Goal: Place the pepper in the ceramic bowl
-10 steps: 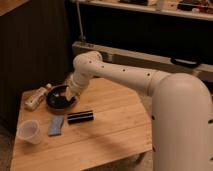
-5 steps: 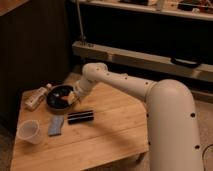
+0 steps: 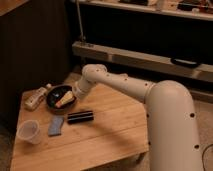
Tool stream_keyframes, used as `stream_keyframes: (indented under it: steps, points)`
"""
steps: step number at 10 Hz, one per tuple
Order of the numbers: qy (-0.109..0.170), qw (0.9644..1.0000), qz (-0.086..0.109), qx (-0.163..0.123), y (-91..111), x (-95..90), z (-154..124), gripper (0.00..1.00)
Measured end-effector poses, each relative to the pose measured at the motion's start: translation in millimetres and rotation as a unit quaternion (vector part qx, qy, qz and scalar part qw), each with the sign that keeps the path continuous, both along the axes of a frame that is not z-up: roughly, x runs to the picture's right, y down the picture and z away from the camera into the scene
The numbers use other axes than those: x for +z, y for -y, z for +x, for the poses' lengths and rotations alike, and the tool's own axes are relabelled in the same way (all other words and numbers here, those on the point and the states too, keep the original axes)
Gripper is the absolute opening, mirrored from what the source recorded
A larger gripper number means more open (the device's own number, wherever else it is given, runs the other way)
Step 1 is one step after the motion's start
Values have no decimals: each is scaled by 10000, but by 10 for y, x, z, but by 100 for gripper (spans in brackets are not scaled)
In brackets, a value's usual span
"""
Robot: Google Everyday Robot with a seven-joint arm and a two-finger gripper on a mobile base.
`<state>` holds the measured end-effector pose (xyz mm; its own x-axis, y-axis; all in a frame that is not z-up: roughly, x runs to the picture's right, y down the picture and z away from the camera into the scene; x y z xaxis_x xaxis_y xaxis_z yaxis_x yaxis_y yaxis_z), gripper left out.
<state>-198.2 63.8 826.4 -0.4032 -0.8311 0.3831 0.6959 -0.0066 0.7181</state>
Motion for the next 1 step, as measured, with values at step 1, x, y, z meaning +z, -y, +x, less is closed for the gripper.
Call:
stream_keyframes:
  steps: [1]
  points:
    - [-11, 10000, 53, 30, 5, -23, 1, 72]
